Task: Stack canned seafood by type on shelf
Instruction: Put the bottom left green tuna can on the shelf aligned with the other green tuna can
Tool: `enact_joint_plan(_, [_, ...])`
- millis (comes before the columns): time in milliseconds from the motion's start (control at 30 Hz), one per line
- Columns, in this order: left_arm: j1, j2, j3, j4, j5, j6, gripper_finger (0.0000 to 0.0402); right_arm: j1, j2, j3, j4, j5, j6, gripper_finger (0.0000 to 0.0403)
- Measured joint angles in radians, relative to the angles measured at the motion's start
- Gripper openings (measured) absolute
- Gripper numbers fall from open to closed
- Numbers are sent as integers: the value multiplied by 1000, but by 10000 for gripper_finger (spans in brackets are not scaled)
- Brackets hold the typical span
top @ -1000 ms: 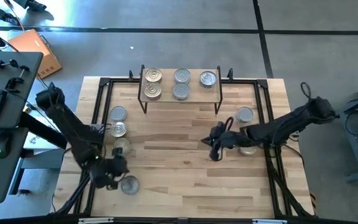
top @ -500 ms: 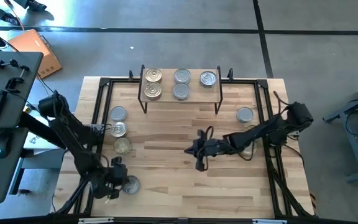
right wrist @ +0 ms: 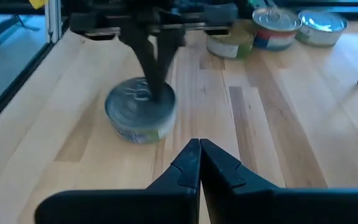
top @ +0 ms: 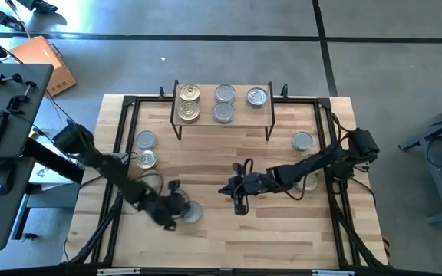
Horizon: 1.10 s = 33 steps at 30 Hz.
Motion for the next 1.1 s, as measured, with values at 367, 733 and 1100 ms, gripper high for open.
enact_joint_plan(367, [287, 208, 3, 447, 271, 302, 0, 85, 0, 0, -120, 92, 122, 66])
enact_joint_plan(733, [316, 114, -2, 453, 290, 333, 0, 137, 39, 0, -95, 159, 49, 193])
enact_joint_plan(1100, [339, 203, 2, 482, 224, 308, 0, 138, 175, 0, 40, 137, -93, 197])
